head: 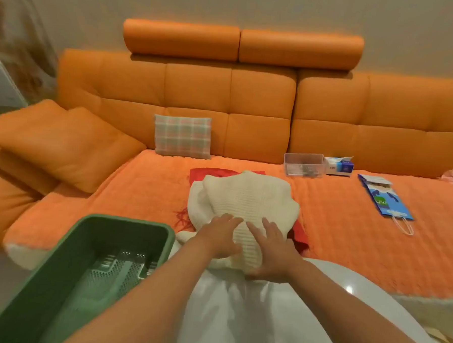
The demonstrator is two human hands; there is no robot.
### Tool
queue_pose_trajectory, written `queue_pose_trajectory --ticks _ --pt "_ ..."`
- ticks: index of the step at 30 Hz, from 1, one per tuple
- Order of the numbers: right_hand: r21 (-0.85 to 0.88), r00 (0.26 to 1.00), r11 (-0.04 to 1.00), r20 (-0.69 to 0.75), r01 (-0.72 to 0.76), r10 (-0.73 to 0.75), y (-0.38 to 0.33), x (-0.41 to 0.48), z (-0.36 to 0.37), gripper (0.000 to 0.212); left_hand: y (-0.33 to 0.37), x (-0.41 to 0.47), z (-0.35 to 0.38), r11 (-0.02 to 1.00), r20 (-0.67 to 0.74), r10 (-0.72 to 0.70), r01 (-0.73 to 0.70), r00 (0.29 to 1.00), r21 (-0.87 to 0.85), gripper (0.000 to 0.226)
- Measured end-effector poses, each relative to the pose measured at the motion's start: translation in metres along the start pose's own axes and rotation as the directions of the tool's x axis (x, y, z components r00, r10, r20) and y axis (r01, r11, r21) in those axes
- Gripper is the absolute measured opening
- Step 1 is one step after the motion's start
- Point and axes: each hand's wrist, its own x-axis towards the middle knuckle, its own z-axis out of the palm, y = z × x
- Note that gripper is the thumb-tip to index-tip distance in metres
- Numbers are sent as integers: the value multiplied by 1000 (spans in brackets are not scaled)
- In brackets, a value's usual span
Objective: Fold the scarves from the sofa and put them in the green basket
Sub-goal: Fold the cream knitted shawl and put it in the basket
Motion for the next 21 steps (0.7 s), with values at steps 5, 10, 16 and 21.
queue_pose_trajectory --ticks 5,10,16,21 --pt "-88 987 996 -159 -10 -5 17 36 57 115 -27 35 64 988 -30 4 0 1000 153 128" --pt "102 876 987 -479 124 -60 35 50 67 50 -44 54 98 980 -209 58 -15 976 199 115" --pt "117 793 977 -605 178 -72 49 10 55 28 -39 34 102 974 -594 215 -215 775 71 38" --pt "-1 853 999 -520 54 -47 40 -63 54 58 -3 -21 103 957 -497 202 -278 844 -84 34"
